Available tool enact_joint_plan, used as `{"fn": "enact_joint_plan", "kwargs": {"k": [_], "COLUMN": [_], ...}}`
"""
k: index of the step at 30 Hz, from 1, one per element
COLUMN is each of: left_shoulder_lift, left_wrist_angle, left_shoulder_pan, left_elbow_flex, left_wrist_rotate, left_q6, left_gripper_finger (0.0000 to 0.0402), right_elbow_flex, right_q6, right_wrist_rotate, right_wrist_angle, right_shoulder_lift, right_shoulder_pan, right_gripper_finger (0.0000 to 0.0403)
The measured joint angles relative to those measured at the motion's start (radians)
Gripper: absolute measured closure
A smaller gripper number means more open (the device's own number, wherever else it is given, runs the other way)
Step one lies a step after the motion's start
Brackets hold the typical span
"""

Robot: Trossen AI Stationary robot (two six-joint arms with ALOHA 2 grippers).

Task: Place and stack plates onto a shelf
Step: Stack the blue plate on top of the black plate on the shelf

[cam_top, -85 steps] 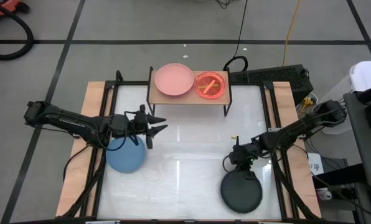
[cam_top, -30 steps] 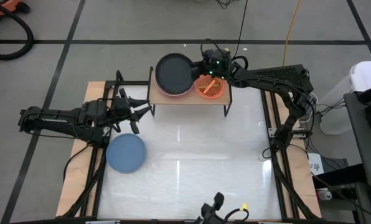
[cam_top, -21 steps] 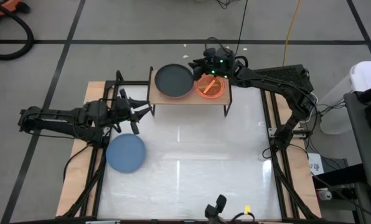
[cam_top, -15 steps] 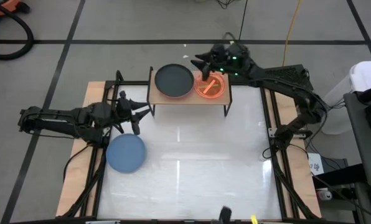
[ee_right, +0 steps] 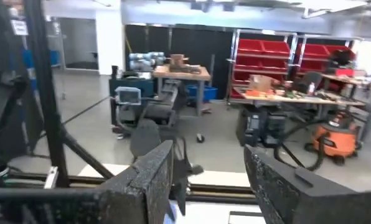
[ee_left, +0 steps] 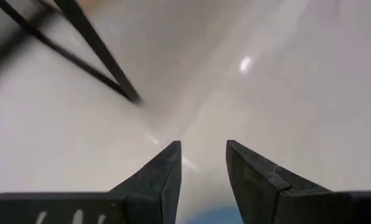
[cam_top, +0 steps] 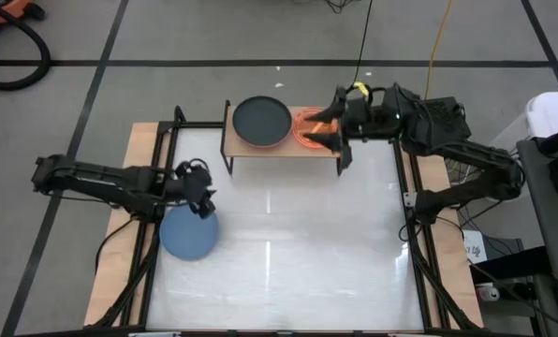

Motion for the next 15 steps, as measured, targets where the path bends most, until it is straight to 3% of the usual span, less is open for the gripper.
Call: {"fn": "enact_joint_plan", "kwargs": {"k": [9, 15], "left_shoulder_lift": [0.269, 0.403], "left_wrist_angle": [-0.011, -0.034], "left_shoulder_pan": [-0.130, -0.184], "left_elbow_flex": [0.000, 0.002], "left_wrist_rotate": [0.192, 0.276], "left_q6": [-0.264, -0.473], "left_gripper_finger": [0.0271, 0.0271], "right_elbow_flex": [-0.001, -0.014], "right_q6": [-0.100, -0.124], "right_wrist_rotate": [0.197, 0.214], "right_wrist_angle": [-0.094, -0.075], "right_shoulder_lift": [0.013, 0.022], "right_shoulder_pan": [0.103, 0.108], "right_gripper_finger": [0.0222, 0.0222]}}
